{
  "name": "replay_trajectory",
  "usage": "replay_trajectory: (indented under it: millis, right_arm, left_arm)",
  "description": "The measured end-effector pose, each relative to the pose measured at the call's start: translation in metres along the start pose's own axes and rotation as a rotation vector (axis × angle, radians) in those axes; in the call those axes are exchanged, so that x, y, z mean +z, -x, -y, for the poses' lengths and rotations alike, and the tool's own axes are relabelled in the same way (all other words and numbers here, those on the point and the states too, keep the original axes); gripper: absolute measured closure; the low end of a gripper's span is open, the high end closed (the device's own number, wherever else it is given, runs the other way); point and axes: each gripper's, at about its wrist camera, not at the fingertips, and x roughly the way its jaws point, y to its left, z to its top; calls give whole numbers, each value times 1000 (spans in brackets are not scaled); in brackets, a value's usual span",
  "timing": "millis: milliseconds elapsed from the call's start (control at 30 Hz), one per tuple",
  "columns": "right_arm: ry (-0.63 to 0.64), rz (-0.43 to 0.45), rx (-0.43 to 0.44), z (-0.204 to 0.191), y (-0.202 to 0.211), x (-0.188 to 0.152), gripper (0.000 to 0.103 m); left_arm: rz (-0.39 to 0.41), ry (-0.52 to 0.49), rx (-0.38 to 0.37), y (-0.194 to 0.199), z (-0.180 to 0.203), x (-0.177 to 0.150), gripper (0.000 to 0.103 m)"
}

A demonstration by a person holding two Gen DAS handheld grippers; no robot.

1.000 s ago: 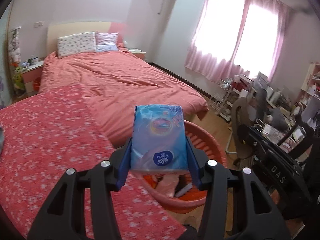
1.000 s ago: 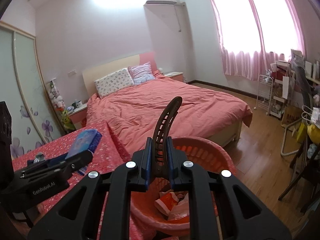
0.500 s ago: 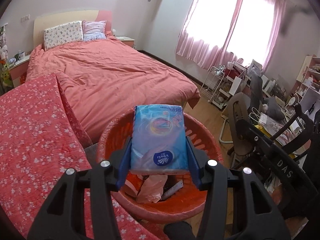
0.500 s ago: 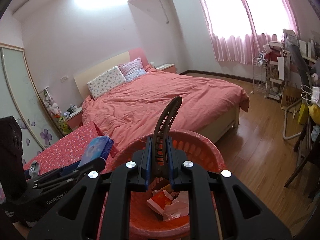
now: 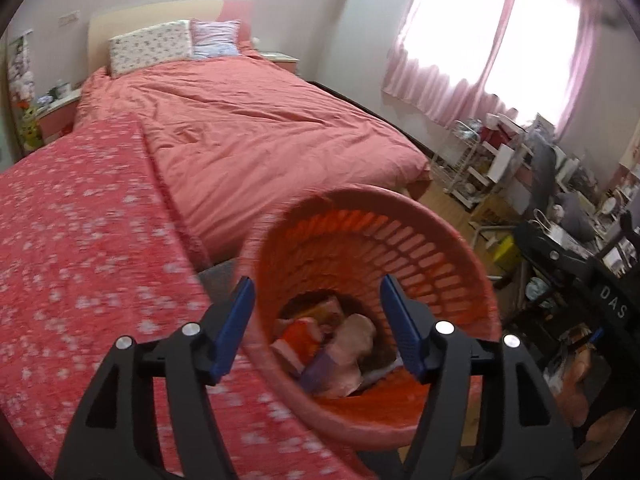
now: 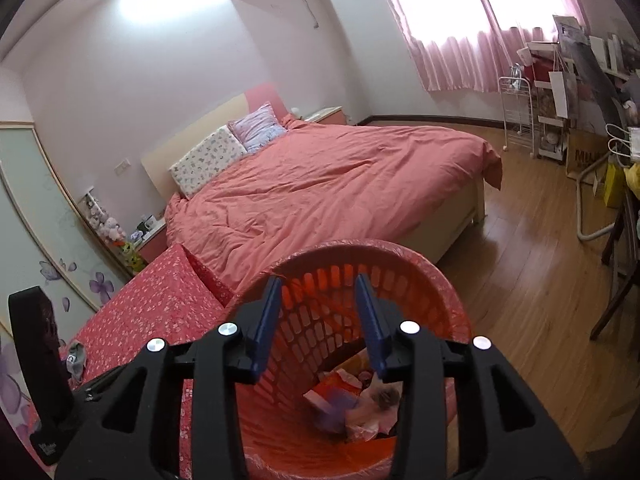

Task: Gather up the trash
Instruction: 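Move both tools back over the grey sock on the bed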

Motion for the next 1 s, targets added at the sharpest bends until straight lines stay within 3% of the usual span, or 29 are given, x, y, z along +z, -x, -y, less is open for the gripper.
replay_trajectory:
  millis: [200,267,300,633,1000]
  right_arm:
    - [111,9,-90,-24,4,-5,62]
    - [148,9,-100,-32,4,-6,51]
    - [158,9,-98,-35,4,-6,51]
    - [254,-44,-35,-86,0,-21,46]
    - [412,-139,95,-183,-15,-58,45]
  left_arm:
    - [37,-1,139,29,-39,-5,32]
    - [45,5,183,39,-56,-7,31]
    - [46,11,204,45,-65,-10,31]
    - [72,82,367,107,-148,-37,28]
    - [104,254,539,182,-263,-69,26]
